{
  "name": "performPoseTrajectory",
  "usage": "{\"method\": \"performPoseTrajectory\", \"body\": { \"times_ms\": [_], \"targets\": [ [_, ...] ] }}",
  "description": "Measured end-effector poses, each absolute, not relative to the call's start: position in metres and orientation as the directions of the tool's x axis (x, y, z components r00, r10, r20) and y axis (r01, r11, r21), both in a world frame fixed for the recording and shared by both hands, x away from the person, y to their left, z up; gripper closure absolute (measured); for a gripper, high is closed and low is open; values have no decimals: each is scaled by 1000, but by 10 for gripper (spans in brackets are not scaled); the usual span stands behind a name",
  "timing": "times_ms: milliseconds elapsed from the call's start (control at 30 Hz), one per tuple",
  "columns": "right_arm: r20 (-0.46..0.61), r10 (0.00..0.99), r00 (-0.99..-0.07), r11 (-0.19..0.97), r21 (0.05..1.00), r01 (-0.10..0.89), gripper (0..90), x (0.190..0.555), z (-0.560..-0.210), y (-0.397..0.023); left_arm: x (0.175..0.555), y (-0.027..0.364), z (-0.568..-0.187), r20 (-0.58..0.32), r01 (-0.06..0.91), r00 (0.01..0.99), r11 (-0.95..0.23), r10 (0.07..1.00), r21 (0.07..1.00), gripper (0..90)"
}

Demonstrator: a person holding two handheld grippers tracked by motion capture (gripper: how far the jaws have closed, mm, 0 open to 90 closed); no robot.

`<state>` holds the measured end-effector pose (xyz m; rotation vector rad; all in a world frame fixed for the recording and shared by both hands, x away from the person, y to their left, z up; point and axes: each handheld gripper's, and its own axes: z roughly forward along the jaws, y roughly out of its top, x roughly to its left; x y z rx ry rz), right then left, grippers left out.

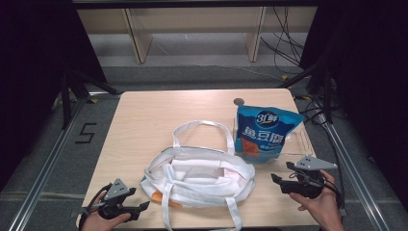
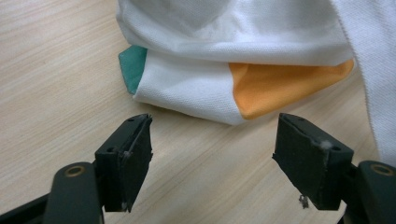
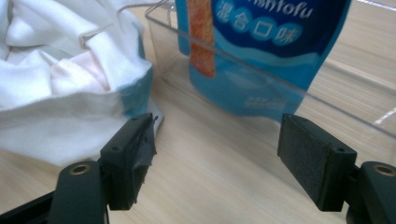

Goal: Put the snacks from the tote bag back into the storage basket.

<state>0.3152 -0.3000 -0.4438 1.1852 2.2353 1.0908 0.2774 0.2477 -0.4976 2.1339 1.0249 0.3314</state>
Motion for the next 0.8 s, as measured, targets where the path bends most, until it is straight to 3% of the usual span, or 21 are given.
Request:
{"method": "performPoseTrajectory", "body": {
  "times_ms": [300,800],
  "targets": [
    [73,823,-563,316,765,561,285,304,-462,-296,277,247,-497,-71,568,647,-417,759,709,269],
    [61,817,-574,348,741,574,278,283,-482,-307,278,249,-499,-65,558,648,-415,759,718,269]
  ]
}}
